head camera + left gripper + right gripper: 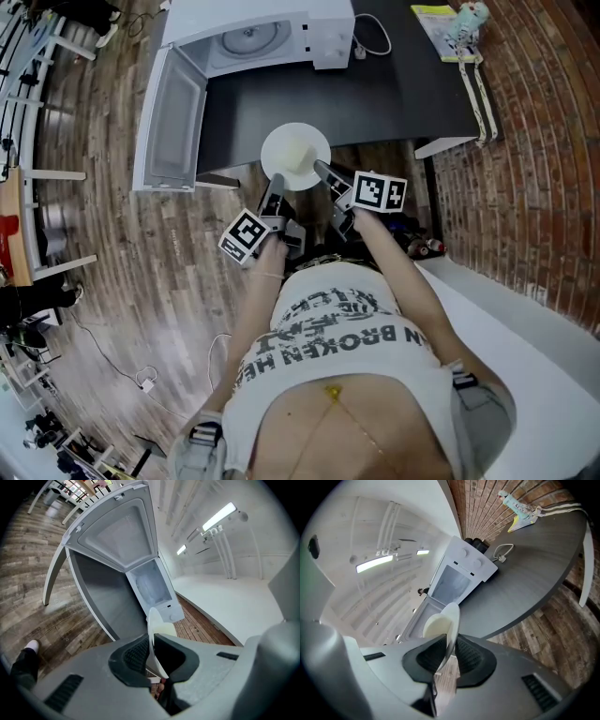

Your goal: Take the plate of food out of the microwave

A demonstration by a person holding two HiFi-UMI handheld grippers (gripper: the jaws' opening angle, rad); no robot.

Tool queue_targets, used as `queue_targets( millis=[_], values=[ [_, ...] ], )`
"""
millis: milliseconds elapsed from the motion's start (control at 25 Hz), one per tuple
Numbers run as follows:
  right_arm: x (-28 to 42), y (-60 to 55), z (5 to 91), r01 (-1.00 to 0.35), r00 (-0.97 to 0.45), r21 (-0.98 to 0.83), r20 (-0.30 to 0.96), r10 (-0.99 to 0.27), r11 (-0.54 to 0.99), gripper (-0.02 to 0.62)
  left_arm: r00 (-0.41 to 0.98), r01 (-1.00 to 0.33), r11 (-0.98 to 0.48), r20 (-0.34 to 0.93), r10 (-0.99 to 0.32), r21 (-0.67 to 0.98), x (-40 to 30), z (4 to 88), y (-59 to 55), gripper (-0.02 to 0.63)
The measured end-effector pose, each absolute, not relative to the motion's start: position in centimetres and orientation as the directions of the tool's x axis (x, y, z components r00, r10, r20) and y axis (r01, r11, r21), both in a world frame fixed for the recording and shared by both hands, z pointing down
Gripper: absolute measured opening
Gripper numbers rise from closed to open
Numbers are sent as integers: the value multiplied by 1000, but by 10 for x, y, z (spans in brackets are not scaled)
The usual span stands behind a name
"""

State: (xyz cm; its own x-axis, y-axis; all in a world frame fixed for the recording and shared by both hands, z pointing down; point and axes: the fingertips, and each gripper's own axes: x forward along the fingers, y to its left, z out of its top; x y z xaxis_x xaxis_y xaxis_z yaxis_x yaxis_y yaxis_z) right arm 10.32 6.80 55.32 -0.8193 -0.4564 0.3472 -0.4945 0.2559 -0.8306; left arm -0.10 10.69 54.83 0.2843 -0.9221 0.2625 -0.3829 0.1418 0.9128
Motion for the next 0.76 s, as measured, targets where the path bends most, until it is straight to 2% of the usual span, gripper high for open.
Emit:
queue_targets(
  millis=[760],
  values=[
    [106, 79, 557, -492, -823, -834, 352, -445, 249, 55, 272, -376, 153, 267, -925, 914, 2, 552, 120, 31]
  ],
)
